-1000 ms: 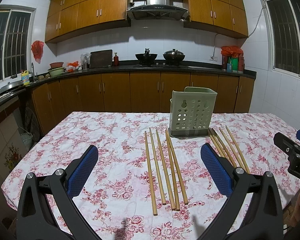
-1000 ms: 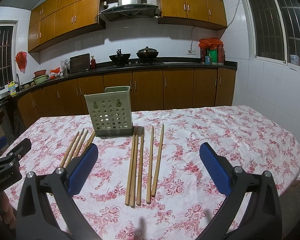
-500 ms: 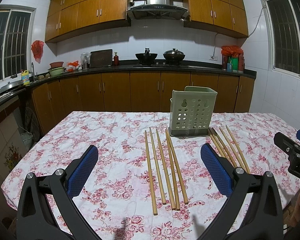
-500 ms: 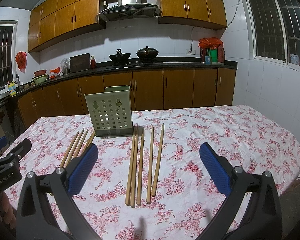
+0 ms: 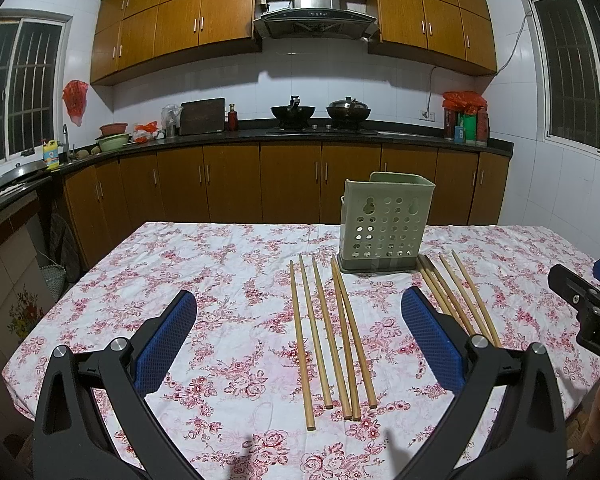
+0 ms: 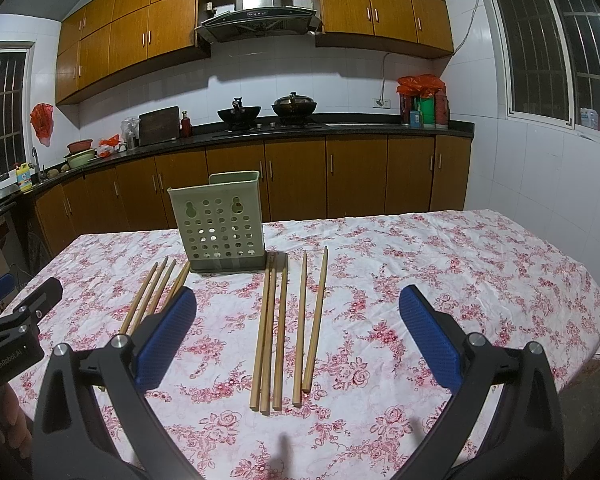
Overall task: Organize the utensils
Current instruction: 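Close the left tool on one chopstick while the right tool grasps another chopstick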
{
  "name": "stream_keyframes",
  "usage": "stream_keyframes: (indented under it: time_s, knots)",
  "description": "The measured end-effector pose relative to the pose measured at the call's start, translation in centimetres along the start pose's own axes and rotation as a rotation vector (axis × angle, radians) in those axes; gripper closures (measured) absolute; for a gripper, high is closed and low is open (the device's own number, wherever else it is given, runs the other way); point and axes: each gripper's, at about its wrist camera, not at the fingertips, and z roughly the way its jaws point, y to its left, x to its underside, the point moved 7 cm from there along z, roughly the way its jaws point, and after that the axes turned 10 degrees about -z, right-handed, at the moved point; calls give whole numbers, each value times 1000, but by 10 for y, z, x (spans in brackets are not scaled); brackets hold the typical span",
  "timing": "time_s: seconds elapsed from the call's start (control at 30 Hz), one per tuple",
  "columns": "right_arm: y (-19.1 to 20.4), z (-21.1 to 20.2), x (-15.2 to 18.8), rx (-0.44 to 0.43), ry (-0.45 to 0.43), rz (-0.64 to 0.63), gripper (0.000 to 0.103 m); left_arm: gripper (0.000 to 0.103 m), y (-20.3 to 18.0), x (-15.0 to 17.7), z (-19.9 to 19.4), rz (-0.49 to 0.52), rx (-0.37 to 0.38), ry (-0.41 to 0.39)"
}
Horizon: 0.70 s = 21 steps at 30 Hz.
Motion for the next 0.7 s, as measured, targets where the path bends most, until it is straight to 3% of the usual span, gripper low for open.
stream_keyframes:
  time_s: [0.27, 0.53, 0.7]
  knots:
    - [-2, 9, 3, -3, 29, 12, 4, 2, 6, 8, 12, -9, -22, 27]
    - [-28, 61, 33, -9, 222, 108, 4, 2, 40, 23, 54, -58, -121, 201]
    - [-33, 99, 46, -32, 344, 106, 38, 21, 57, 33, 82, -96, -146, 297]
